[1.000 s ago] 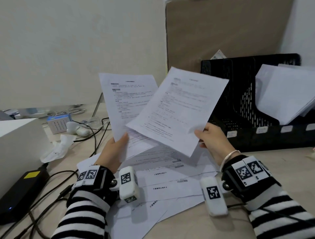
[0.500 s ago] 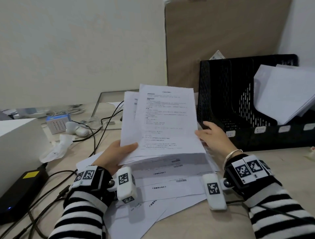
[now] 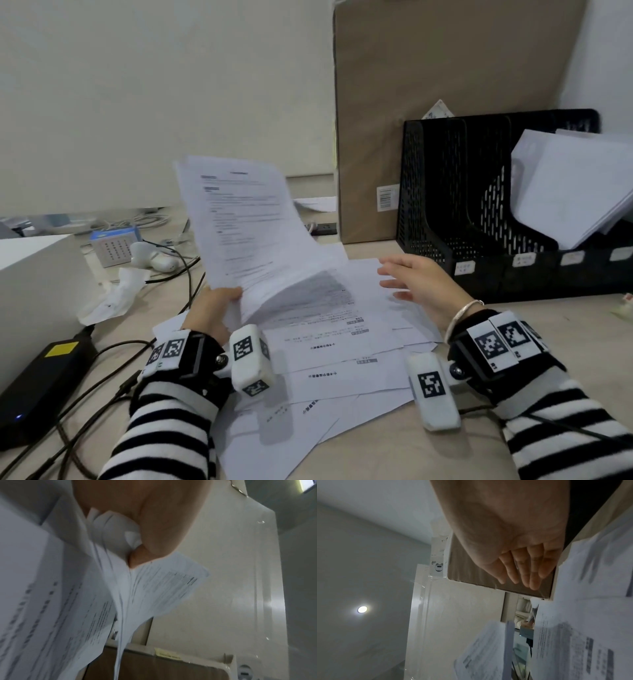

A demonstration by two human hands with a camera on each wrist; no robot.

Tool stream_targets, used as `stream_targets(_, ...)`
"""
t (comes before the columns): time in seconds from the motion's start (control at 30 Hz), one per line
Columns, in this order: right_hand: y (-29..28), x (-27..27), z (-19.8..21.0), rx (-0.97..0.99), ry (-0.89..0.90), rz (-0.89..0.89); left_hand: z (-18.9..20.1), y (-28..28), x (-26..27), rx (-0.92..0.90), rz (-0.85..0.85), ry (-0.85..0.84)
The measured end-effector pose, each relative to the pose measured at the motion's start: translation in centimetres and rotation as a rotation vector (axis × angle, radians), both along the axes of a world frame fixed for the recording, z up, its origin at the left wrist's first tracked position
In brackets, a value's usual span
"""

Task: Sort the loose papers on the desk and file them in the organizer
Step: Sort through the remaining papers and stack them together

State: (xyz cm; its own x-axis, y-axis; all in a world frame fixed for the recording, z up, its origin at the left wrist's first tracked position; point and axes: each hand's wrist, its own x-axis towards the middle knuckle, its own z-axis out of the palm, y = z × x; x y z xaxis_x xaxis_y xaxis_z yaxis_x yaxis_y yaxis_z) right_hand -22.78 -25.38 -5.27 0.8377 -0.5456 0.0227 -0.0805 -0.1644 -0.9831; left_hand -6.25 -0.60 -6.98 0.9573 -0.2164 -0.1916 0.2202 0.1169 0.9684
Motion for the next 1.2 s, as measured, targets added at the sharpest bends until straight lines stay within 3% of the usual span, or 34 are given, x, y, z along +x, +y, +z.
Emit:
stream_targets(0.13, 1.1, 1.4, 1.2, -0.053, 0.091, 0.127, -0.4, 0.8, 1.0, 0.04, 0.208, 0.014)
stream_targets(0.33, 2.4, 9.7, 3.9, -0.575, 0.348, 0.217, -1.6, 1.2, 2.3, 0.059, 0.35, -0.067)
stream_targets(0.6, 2.0, 20.6, 3.1, -1.09, 0.581, 0.264, -1.7, 1.8, 2.7, 0.063, 0.411, -0.025)
stream_targets(0.77, 2.4, 23.4, 1.6, -1.199, 0.729, 0.314, -1.9, 2.3, 3.2, 0.03, 0.418, -0.017)
stream_targets(0.87, 2.2, 23.2, 1.7, -1.2, 0.668, 0.257, -1.5, 2.2, 2.9, 0.0, 0.44, -0.018)
stream_targets(1.0, 0.5, 20.5, 4.5, -1.174, 0.425, -0.118, -0.7, 1.9, 2.1, -0.048, 0.466, -0.046)
stream_targets(1.1, -1.7, 16.6, 6.3, -0.864, 0.223, -0.313, -0.3, 1.9, 1.7, -0.071, 0.518, -0.074)
stream_targets(1.2, -2.1, 11.8, 6.4, -0.293, 0.04, -0.335, 0.1, 2.0, 1.4, -0.061, 0.566, -0.087)
